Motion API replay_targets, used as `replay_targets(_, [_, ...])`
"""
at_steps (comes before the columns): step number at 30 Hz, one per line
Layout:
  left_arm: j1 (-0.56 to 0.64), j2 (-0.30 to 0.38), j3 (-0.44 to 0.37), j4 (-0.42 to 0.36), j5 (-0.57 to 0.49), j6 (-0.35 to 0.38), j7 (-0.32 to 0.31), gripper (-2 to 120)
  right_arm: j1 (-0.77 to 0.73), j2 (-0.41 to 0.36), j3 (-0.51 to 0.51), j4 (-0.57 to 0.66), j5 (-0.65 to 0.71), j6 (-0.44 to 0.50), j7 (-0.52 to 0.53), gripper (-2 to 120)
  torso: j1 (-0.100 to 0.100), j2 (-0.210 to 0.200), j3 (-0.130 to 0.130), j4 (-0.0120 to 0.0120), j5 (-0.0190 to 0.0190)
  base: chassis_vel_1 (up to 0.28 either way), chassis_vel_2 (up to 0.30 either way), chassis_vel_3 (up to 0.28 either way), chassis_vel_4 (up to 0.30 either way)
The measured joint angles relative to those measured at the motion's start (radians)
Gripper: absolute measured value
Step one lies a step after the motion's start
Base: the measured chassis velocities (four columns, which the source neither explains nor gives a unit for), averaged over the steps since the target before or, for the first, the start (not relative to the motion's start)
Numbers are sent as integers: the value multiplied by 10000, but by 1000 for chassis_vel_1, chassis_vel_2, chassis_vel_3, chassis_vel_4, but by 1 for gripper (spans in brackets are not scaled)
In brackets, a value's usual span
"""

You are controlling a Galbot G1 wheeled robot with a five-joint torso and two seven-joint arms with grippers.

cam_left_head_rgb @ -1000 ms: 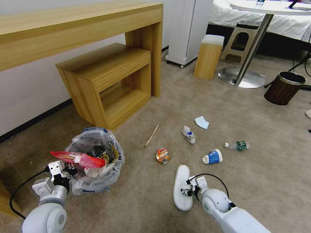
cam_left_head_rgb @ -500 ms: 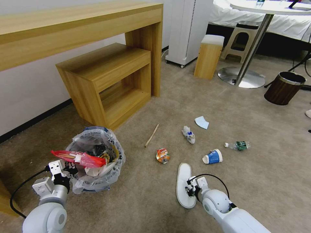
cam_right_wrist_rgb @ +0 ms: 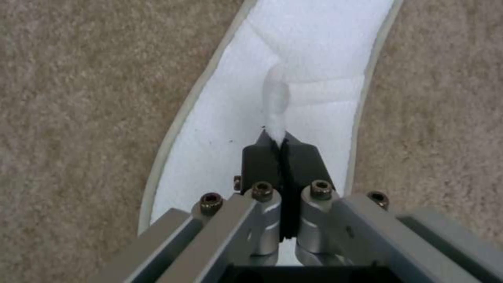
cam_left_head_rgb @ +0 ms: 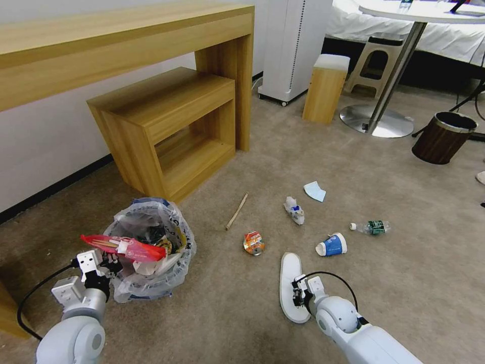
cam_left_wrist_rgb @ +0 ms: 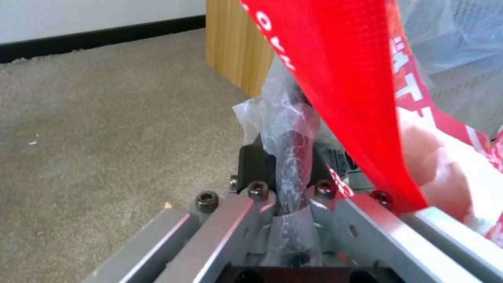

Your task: Pick up the trash bin and place the garbage on the floor into it.

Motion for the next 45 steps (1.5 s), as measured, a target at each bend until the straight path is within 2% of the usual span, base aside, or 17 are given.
replay_targets(10, [-38,-13,46,52,21,-6,5,0,-45,-258,24,27,-49,336,-99,0,0,0,1,-1,1,0,0,0,0])
replay_targets(12, [-34,10,47,129,54,-7,6,0,-113,-460,60,135,-28,966,-230,0,0,0,0,0,0,0,0,0,0])
replay_targets(17, [-13,14,70,206,125,-7,27,0,-216,-645,146,279,3,1739,-450,0,0,0,0,0,1,0,0,0,0])
replay_targets(20, [2,26,122,237,200,-7,47,0,-340,-826,306,525,51,2707,-782,0,0,0,0,0,2,0,0,0,0])
replay_targets(40, [116,133,479,253,318,118,88,0,-596,-1274,770,1835,162,4463,-1066,0,0,0,0,0,0,0,0,0,0])
replay_targets(45, [169,241,557,212,283,214,93,0,-521,-1461,799,2584,157,4812,-1115,0,0,0,0,0,0,0,0,0,0])
